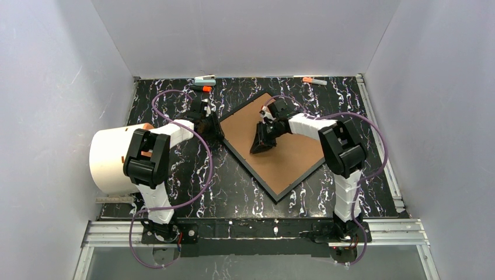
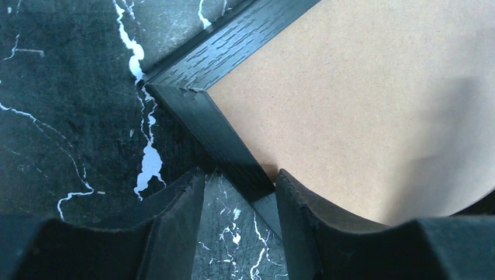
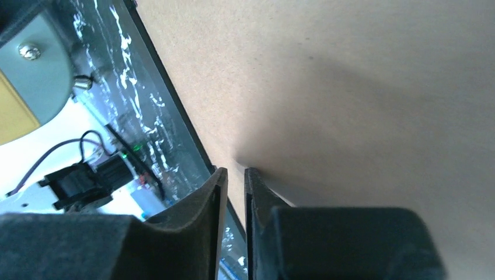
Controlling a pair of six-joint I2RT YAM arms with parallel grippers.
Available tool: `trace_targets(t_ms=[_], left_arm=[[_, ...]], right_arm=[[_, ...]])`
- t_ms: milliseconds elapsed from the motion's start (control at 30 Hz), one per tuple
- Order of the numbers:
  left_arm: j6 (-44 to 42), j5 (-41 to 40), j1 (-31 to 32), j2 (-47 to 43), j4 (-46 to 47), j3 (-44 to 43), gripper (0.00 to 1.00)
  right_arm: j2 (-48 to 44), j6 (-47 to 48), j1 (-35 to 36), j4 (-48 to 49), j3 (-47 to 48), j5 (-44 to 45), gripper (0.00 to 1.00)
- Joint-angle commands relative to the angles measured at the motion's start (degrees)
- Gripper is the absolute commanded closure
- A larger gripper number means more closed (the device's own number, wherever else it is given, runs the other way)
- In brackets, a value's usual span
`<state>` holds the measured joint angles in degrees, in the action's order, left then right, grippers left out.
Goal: Put the photo into the frame
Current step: Install the photo frame at the center of the board.
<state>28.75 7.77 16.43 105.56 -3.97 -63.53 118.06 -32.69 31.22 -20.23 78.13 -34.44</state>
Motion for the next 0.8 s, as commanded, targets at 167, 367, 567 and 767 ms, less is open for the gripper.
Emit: trace_targets(t_ms=[167,367,567,767], left_arm=[[-2.81,9.78,-0.16,0.14,-5.24,-2.56,0.4],[-1.71,14.72,-0.16,-0.54,-2.7,-3.12,0.28],[0.05,14.51,1.22,-5.94,-0.72,2.95,0.18],[2.69,14.52,3.79,-4.6,-0.19,7.52,0.28]], right_arm=[[-11.63,7.6,-3.01,5.35,-6.96,3.98,0.62],[-18.37,12.79,-2.63,4.57,-15.02,-7.83,0.56],[-20.8,15.45,-0.03,3.68,-21.03,-14.15,0.68],[-22.03,16.67,2.34,3.86,-25.61,-11.66,0.76]])
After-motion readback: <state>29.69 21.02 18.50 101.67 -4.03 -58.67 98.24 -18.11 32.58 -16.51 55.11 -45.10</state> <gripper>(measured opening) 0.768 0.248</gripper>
